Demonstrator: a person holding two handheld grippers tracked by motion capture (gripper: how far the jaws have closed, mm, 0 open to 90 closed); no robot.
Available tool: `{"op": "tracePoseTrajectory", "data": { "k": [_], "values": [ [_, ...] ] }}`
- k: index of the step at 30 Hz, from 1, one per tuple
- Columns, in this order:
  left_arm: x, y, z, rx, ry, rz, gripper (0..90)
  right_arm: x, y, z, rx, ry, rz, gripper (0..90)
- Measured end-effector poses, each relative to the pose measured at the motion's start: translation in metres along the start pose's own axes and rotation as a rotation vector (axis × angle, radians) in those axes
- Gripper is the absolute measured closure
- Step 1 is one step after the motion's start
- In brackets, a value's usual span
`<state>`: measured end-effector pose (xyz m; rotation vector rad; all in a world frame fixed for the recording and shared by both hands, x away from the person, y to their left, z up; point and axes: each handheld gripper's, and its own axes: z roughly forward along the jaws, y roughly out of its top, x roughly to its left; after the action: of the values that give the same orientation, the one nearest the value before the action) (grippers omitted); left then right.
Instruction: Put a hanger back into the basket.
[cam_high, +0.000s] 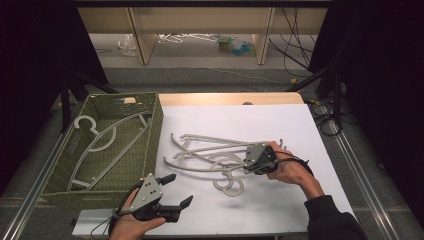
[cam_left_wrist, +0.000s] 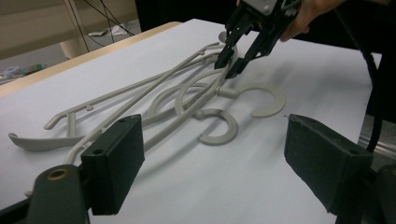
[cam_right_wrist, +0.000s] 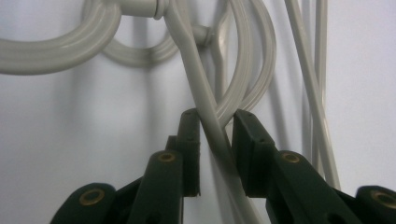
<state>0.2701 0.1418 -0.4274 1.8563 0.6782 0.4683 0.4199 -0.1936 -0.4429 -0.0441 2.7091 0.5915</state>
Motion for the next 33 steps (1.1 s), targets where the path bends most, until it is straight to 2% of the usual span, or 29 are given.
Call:
{"op": "tracePoseTrajectory", "data": {
  "k": [2,6,8,9,12,15,17,18,21,25,28,30,33],
  "values": [
    [-0.003,0.003,0.005,-0.002,0.0,0.0,20.4,0.002,-0.001,-0.004,0.005,0.007,-0.001,73.9],
    [-0.009,0.011,0.011,0.032,0.007,0.093,28.8,0.005,0.0,-0.013,0.009,0.015,-0.014,74.2],
    [-0.013,0.016,0.018,0.047,0.014,0.104,28.9,0.006,0.002,-0.016,0.014,0.016,-0.022,74.4],
    [-0.014,0.019,0.024,0.072,0.01,0.138,30.1,0.007,0.002,-0.017,0.014,0.022,-0.015,74.4],
    [-0.016,0.021,0.044,0.132,0.023,0.171,31.4,0.009,0.003,-0.021,0.017,0.03,-0.009,74.8],
    [-0.012,0.021,0.067,0.23,0.031,0.202,36.3,0.011,0.004,-0.024,0.012,0.054,-0.012,75.0],
    [-0.009,0.021,0.083,0.267,0.032,0.229,37.7,0.012,0.004,-0.026,0.016,0.05,-0.009,75.2],
    [-0.008,0.02,0.089,0.271,0.032,0.245,41.2,0.013,0.005,-0.027,0.016,0.056,-0.013,75.3],
    [-0.008,0.018,0.103,0.288,0.032,0.258,42.9,0.014,0.004,-0.028,0.017,0.064,-0.007,75.5],
    [-0.009,0.014,0.117,0.313,0.025,0.33,45.7,0.016,0.004,-0.031,0.022,0.069,-0.004,75.7],
    [-0.007,0.013,0.122,0.323,0.024,0.34,50.1,0.016,0.004,-0.032,0.018,0.072,-0.008,75.8],
    [-0.007,0.014,0.125,0.339,0.026,0.373,52.9,0.016,0.004,-0.033,0.017,0.075,-0.005,75.9],
    [-0.008,0.016,0.128,0.331,0.027,0.415,56.6,0.016,0.004,-0.033,0.018,0.076,-0.003,76.0]
  ]
}}
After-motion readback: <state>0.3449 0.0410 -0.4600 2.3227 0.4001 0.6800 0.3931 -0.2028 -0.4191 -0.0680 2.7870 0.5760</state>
